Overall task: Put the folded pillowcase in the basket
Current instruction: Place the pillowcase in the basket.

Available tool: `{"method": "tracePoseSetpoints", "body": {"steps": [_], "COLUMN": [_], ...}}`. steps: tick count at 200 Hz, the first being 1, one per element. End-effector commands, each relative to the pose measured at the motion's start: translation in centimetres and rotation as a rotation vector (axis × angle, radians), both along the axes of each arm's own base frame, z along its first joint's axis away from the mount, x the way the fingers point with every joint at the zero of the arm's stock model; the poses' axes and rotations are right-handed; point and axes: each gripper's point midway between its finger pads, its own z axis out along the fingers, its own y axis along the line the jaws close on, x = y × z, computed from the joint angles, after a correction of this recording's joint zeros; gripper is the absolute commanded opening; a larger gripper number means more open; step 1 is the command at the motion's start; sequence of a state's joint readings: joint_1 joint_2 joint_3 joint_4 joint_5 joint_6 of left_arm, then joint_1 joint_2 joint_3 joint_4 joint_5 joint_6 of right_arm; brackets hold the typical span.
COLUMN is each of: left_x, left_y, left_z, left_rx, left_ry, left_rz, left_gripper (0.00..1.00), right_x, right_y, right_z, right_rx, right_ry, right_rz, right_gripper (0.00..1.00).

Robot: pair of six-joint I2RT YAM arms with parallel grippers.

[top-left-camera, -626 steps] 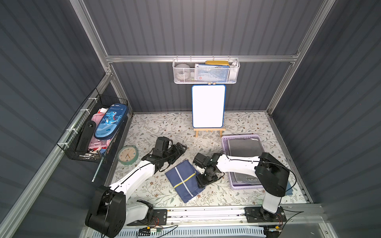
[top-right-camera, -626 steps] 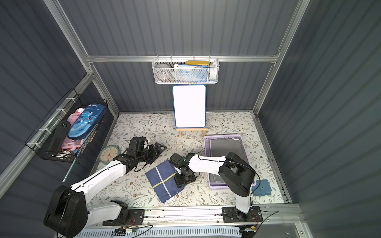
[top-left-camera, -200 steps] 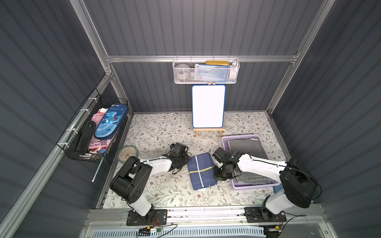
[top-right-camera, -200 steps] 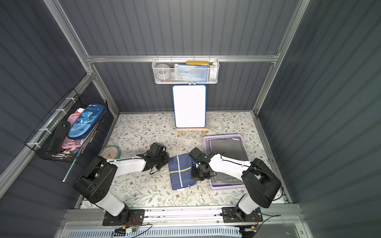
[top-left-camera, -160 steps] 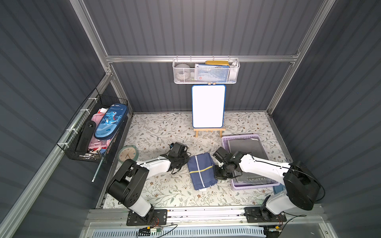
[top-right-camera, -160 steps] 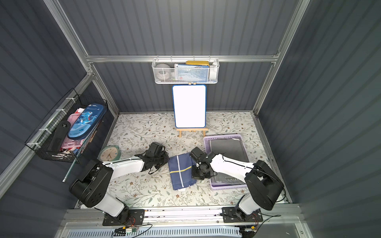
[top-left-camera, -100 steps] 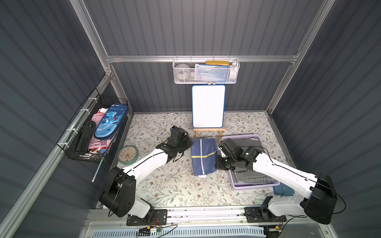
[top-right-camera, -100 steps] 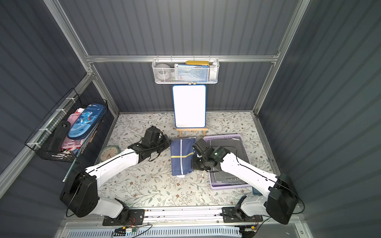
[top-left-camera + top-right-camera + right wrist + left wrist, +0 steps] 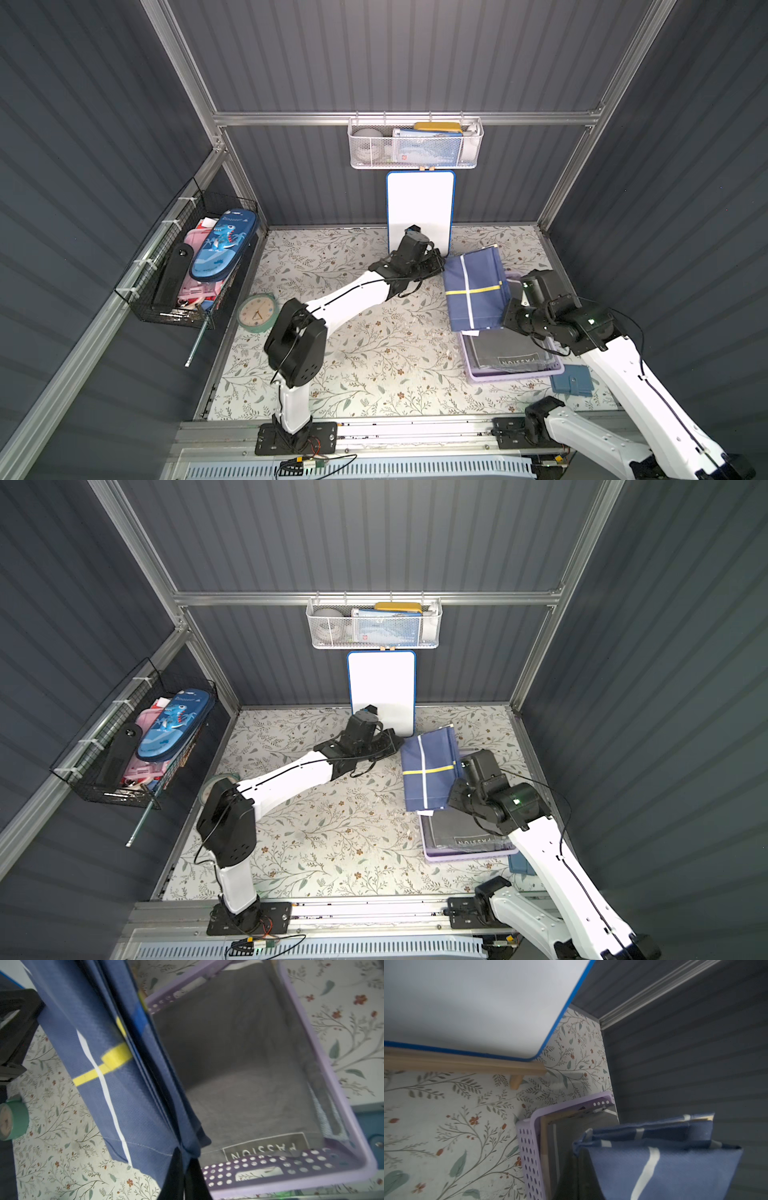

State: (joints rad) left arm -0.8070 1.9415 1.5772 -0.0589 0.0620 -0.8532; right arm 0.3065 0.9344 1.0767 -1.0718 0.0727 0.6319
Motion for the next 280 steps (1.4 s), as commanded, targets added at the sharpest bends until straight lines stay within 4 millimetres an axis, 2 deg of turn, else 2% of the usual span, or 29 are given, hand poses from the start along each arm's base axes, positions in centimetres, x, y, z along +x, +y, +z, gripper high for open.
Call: {"method": "tracePoseSetpoints", "body": {"steps": [1,25,60,95,131,139,152,163,180,189,195,210,217,227,233,235,260,268,280], "left_x": [-0.3,-0.9,-2.6,-3.5,-3.7,-3.8,-3.8,-3.9,-4.2,-4.3,-4.5,-4.7,-4.8,-4.6,-4.7,-4.7,-5.1,-5.1,-5.2], "left_y": [-3.0,-5.5,-7.5,-8.0,-8.0,-8.0,-8.0,-8.2,-8.1,-8.0,-7.9,-7.4,-7.1,-6.8,-6.7,-6.6,-6.2,-5.8,-5.2], "left_z": [-0.3,-1.8,-3.3,-5.2,-6.2,-6.5,-7.2,-7.8,-9.3,-10.1,-10.4,-10.5,-10.1,-9.0,-7.9,-7.4,-2.1,-1.1,-0.7], "left_rx": [-0.016,-0.012,-0.021,-0.02,-0.012,-0.01,-0.008,-0.005,0.013,0.023,0.025,0.027,0.021,0.025,0.025,0.023,0.006,0.011,0.028], "left_ry": [-0.025,-0.015,0.006,0.036,0.049,0.054,0.065,0.075,0.098,0.111,0.117,0.124,0.121,0.108,0.091,0.08,-0.011,-0.028,-0.031], "left_rz": [-0.077,-0.122,-0.166,-0.178,-0.176,-0.175,-0.176,-0.182,-0.186,-0.188,-0.19,-0.179,-0.173,-0.154,-0.143,-0.141,-0.101,-0.087,-0.073], "left_gripper": [0.0,0.0,0.0,0.0,0.0,0.0,0.0,0.0,0.0,0.09,0.23,0.48,0.62,0.73,0.95,0.98,0.99,1.0,0.99], "right_x": [-2.7,-3.2,-3.1,-2.1,-1.4,-1.1,-0.9,-0.8,-0.6,-0.7,-0.7,-0.8,-0.6,-0.4,-0.4,-0.4,-0.2,-0.2,-0.1], "right_y": [-2.2,-3.3,-4.4,-5.1,-5.9,-5.7,-5.9,-6.1,-6.2,-6.3,-6.4,-6.8,-6.9,-6.8,-6.7,-6.6,-6.2,-6.1,-5.6], "right_z": [-2.7,-4.6,-5.0,-6.1,-6.8,-6.9,-6.9,-6.9,-6.5,-6.4,-6.3,-5.7,-5.3,-4.8,-4.4,-4.4,-3.2,-2.8,-2.2], "right_rx": [-0.048,-0.037,-0.036,0.003,0.015,0.028,0.027,0.019,0.015,0.009,0.002,-0.016,-0.019,-0.016,-0.011,-0.01,0.004,0.013,0.04], "right_ry": [0.142,0.199,0.246,0.284,0.34,0.331,0.327,0.332,0.34,0.34,0.334,0.306,0.278,0.238,0.218,0.212,0.162,0.151,0.133], "right_rz": [-0.019,-0.064,-0.128,-0.16,-0.17,-0.163,-0.172,-0.179,-0.184,-0.189,-0.189,-0.201,-0.197,-0.191,-0.186,-0.181,-0.156,-0.151,-0.142], "right_gripper": [0.0,0.0,0.0,0.0,0.0,0.07,0.12,0.26,0.39,0.44,0.45,0.49,0.52,0.54,0.55,0.55,0.57,0.57,0.57]}}
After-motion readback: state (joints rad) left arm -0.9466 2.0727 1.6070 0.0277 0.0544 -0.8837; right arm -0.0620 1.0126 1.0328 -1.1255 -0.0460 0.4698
